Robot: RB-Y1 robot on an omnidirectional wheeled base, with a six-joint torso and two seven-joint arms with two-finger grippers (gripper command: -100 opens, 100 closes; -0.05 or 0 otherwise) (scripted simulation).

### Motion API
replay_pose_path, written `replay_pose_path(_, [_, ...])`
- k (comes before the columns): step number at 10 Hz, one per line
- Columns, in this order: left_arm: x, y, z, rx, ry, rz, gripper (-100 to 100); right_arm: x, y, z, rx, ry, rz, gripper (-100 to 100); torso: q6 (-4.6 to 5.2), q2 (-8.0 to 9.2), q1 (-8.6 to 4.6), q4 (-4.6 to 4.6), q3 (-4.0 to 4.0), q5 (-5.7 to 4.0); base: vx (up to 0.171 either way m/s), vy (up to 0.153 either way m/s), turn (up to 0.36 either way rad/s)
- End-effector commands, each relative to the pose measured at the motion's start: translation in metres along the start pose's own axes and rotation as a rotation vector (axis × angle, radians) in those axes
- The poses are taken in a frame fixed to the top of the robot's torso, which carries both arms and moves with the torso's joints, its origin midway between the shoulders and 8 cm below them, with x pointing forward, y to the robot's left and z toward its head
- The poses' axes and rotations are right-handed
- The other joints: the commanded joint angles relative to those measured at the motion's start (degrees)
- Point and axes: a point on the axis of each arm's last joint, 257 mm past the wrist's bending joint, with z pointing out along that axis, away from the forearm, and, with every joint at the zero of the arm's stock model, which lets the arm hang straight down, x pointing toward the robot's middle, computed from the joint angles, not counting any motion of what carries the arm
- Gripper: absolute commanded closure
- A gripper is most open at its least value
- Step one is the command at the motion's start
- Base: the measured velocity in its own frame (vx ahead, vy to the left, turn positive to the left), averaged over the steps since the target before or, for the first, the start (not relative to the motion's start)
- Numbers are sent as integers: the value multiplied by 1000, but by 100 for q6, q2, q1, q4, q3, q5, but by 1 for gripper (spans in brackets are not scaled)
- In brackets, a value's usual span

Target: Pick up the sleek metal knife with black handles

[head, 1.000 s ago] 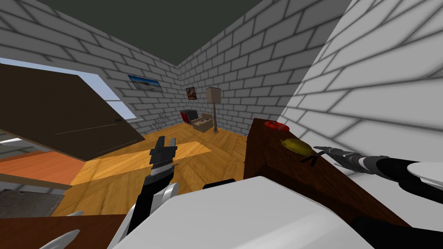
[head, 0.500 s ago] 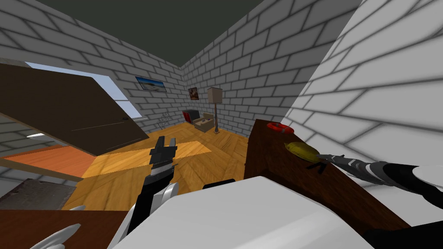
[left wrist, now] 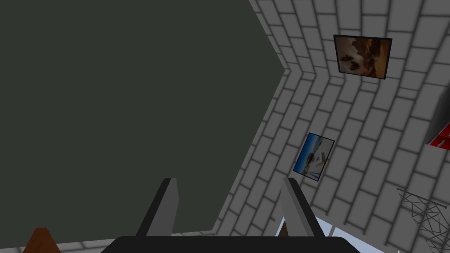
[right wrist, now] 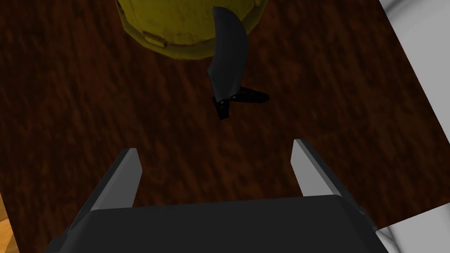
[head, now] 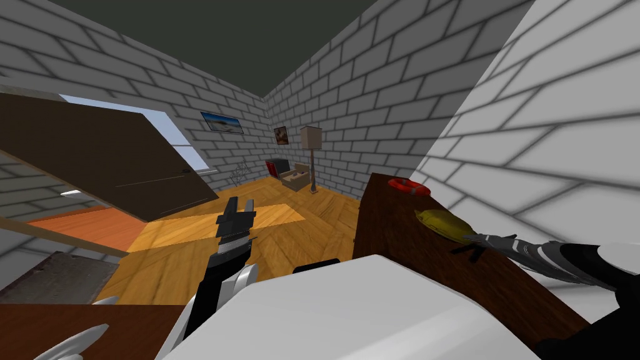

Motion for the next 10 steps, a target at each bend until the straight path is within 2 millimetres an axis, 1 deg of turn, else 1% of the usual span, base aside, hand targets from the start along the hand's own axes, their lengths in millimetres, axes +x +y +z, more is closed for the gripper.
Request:
replay_pose_path(1, [0,0,0,0,0,0,0,-9,13,-1,-30,-32,-41,-100,0,0,0,0,0,0,47,-83,60])
replay_pose_path(3, [0,0,0,0,0,0,0,-20,25,-2,-63,-70,-85,-100,1,-1,-4,0,0,-1,48,-92,51])
replay_pose_path(5, [0,0,0,0,0,0,0,-20,26,0,-63,-70,-86,-100,0,-3,-5,-1,-2,-1,36,-66,45])
replay_pose_path(6, [0,0,0,0,0,0,0,-20,26,0,-63,-72,-89,0,2,5,11,1,3,2,4,-8,0])
replay_pose_path(7, [0,0,0,0,0,0,0,-19,25,6,-64,-73,-86,-100,2,12,25,3,7,6,-8,1,10])
replay_pose_path(10, [0,0,0,0,0,0,0,-16,23,16,-65,-73,-84,-100,0,22,27,6,13,2,-22,10,9])
